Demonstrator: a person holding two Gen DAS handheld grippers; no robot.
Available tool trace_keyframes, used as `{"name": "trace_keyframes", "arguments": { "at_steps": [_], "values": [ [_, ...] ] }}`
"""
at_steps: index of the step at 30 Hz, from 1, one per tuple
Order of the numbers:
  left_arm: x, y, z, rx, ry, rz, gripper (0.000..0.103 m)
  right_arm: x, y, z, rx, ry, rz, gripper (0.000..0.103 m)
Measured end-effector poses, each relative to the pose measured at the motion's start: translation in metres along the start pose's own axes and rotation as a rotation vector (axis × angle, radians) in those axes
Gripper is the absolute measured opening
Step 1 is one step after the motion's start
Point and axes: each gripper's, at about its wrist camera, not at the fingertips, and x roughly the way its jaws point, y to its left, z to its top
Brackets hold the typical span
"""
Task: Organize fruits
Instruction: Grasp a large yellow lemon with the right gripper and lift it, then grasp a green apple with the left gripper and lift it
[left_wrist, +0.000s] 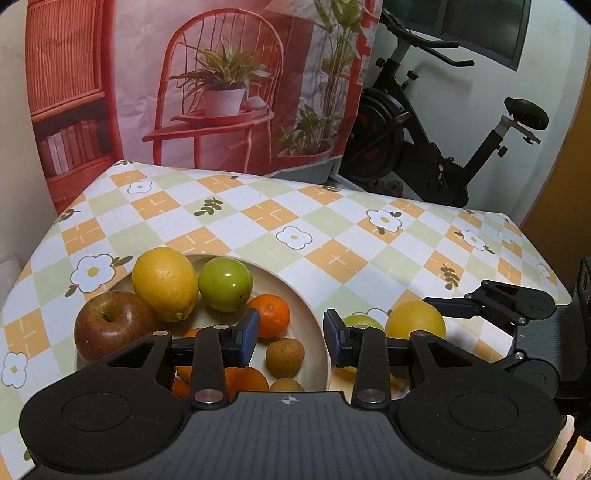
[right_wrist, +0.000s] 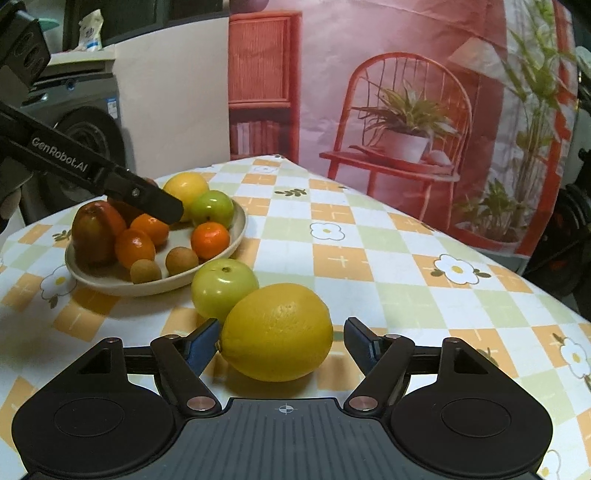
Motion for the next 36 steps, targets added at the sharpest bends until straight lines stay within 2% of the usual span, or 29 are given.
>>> {"name": "trace_keyframes", "arguments": {
  "at_steps": [6,18,21,26,32,36],
  "values": [
    [0.003,-0.004,0.0,0.006,0.007,0.0,0.04,0.003,-0.006,-0.007,0.046,-0.001,0.029,0.062],
    [0.011,-0.011,-0.003,0.023,0.037,-0.008,0.042,-0.008,-0.006,-0.014,0.081,-0.012,0.023,0.061],
    [0.011,-0.016,-0.003,0.038,0.031,-0.019,0.05,-0.014,-0.006,-0.019,0.099,-0.012,0.004,0.06],
    [0.014,-0.026,-0.004,0.07,0.032,-0.042,0.051,-0.029,-0.008,-0.029,0.122,-0.02,-0.043,0.06],
    [0.022,-0.037,-0.007,0.119,0.05,-0.058,0.051,-0.046,-0.018,-0.037,0.19,-0.084,-0.092,0.058],
    [0.03,-0.041,-0.007,0.139,0.067,-0.061,0.051,-0.046,-0.019,-0.037,0.185,-0.075,-0.09,0.058]
  ]
}}
